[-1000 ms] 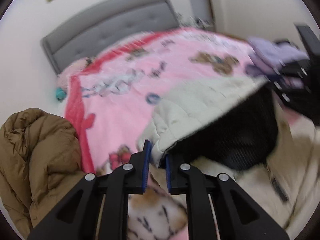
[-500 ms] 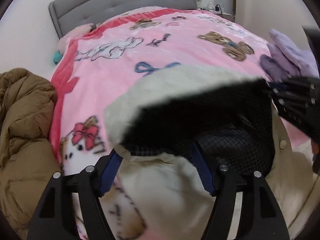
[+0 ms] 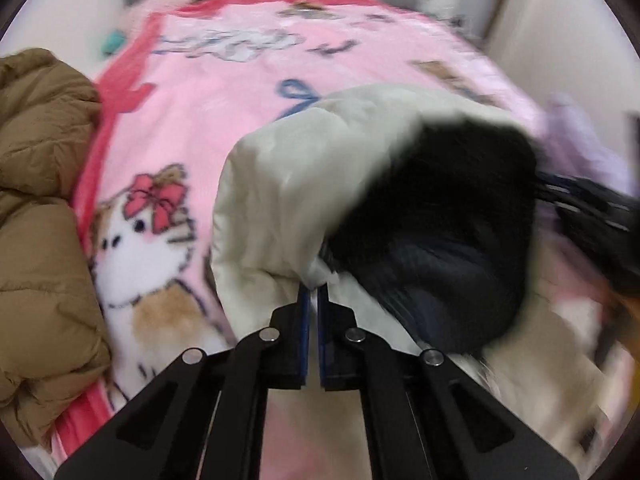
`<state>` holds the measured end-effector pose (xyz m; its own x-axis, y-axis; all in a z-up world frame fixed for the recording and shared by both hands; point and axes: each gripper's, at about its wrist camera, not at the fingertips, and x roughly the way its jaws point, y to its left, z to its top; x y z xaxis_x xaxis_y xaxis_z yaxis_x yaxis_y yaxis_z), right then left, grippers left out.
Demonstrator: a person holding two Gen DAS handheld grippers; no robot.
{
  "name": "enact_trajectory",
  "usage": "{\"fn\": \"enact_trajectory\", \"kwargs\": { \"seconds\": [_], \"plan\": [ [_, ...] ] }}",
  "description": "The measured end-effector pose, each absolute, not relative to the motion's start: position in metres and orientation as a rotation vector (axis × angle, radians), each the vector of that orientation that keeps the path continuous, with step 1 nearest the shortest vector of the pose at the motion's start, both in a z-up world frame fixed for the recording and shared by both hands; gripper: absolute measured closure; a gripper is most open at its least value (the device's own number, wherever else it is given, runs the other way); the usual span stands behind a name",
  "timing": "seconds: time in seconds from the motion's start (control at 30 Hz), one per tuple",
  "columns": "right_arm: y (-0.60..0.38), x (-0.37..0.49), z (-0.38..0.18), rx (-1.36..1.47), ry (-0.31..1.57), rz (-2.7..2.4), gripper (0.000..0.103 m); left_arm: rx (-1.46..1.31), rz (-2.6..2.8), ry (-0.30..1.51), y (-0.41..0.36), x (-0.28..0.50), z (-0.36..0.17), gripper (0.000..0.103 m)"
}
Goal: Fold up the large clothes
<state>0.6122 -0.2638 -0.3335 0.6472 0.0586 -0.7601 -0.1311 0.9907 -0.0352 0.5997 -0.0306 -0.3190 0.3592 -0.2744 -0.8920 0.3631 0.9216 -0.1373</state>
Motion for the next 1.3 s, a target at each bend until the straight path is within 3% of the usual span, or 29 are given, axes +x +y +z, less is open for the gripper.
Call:
{"fn": "enact_trajectory", "kwargs": {
  "seconds": [0.17,0.4,0.47,0.5,0.53,0.63,0.77,0.97,1.17,1.2,1.23,1.3],
  "plan": [
    [-0.260,0.615,-0.330,-0.129,0.852,0.091,0.096,0.131,-0.430,1.149,-0.007,0.592,-0.281,0.103],
    [-0.261,0.621,-0.327,-0.072,0.874,0.084,0.095,0.236,-0.457,1.126,-0.045,0.600,-0.296,0.102],
    [-0.258,0.621,-0.326,-0.092,0.867,0.087,0.095,0.256,-0.389,1.096,-0.060,0.601,-0.304,0.088],
    [-0.258,0.621,-0.325,-0.095,0.865,0.090,0.095,0.252,-0.339,1.082,-0.066,0.601,-0.308,0.074],
    [-0.258,0.621,-0.325,-0.094,0.864,0.090,0.095,0.240,-0.322,1.070,-0.070,0.604,-0.311,0.069],
    [-0.259,0.620,-0.325,-0.078,0.865,0.088,0.095,0.213,-0.234,1.028,-0.081,0.610,-0.318,0.062],
    [-0.259,0.620,-0.326,-0.056,0.860,0.087,0.095,0.219,-0.063,0.983,-0.091,0.612,-0.325,0.062],
    [-0.263,0.620,-0.329,-0.029,0.855,0.094,0.095,0.123,0.107,0.930,-0.090,0.603,-0.332,0.048],
    [-0.271,0.615,-0.335,-0.022,0.844,0.090,0.087,0.047,0.094,1.045,-0.090,0.635,-0.353,0.047],
    [-0.271,0.616,-0.336,-0.020,0.851,0.088,0.087,0.043,0.093,1.051,-0.088,0.639,-0.354,0.061],
    [-0.272,0.616,-0.337,-0.023,0.856,0.090,0.089,0.054,0.106,1.059,-0.084,0.642,-0.354,0.086],
    [-0.269,0.616,-0.339,-0.055,0.861,0.094,0.095,0.045,0.085,1.105,-0.072,0.647,-0.353,0.090]
  ]
}}
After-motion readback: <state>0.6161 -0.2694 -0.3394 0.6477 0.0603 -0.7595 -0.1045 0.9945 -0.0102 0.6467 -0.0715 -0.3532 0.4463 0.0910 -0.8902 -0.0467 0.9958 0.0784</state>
